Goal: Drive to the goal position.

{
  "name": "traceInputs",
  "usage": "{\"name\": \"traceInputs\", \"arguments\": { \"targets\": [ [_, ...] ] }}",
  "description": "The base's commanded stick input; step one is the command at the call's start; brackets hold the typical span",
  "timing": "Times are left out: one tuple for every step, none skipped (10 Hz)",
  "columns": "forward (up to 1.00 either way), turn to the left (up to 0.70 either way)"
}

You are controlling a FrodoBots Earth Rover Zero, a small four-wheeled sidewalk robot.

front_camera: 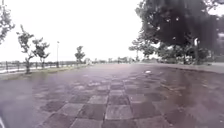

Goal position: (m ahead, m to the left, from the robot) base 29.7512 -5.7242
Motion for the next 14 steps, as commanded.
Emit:
{"name": "traceInputs", "arguments": {
  "targets": [
    [1.00, 0.00],
    [1.00, 0.00],
    [1.00, 0.00],
    [1.00, 0.00],
    [1.00, 0.00],
    [1.00, 0.00],
    [1.00, 0.00],
    [1.00, 0.00],
    [1.00, 0.00],
    [1.00, 0.00],
    [1.00, 0.00],
    [1.00, 0.00],
    [1.00, 0.00],
    [1.00, 0.00]
  ]
}}
